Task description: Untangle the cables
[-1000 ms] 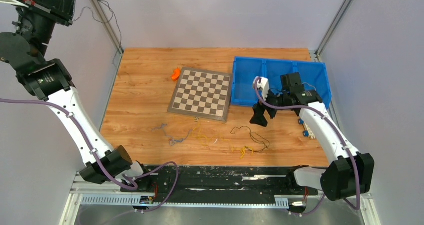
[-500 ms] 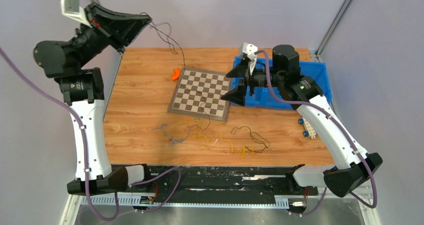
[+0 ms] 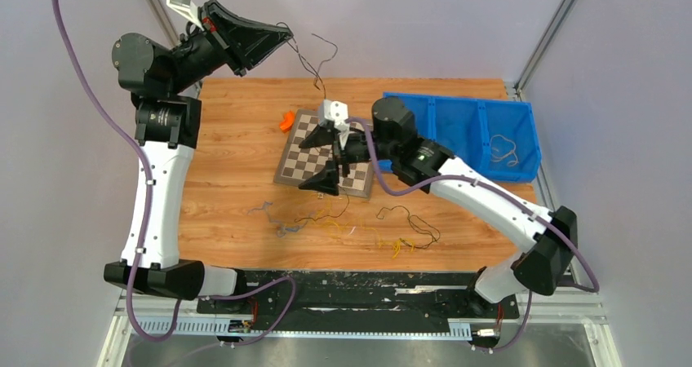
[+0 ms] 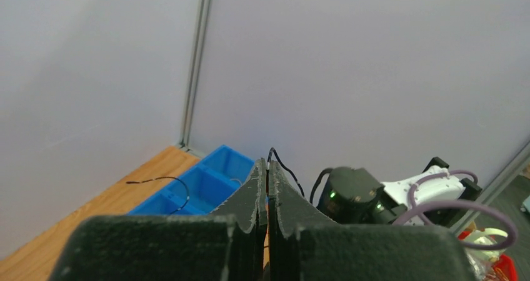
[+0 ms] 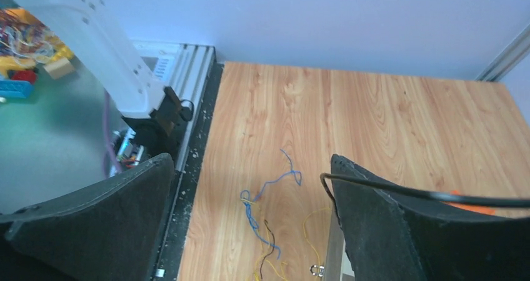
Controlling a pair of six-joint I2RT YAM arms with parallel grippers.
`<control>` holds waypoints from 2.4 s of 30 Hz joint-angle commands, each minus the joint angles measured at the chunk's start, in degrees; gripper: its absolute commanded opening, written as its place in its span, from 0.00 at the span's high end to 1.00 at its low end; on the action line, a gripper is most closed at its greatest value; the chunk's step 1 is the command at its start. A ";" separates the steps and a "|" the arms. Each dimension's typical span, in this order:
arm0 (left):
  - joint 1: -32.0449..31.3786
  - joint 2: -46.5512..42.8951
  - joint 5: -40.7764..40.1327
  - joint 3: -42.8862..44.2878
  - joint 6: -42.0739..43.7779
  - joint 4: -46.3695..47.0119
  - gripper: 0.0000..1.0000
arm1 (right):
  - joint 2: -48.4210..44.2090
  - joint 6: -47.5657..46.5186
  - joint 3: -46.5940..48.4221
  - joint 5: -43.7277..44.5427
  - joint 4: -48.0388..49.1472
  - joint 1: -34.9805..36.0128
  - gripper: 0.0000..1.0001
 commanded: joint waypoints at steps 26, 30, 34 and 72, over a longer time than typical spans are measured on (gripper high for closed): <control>10.49 0.95 -4.89 5.48 -4.13 6.25 1.00 | 6.85 -4.60 -16.36 8.67 9.08 -2.97 0.24; 10.52 0.18 -4.84 4.40 -3.80 6.23 1.00 | 9.81 -2.32 -14.58 11.50 9.24 -3.73 0.23; 10.50 -0.77 -4.93 3.70 -3.01 5.48 1.00 | 12.59 0.81 -13.29 12.00 9.62 -4.74 0.24; -27.81 19.32 -1.07 -1.02 20.37 -2.84 1.00 | -19.05 0.09 -12.38 10.12 -4.18 -33.99 1.00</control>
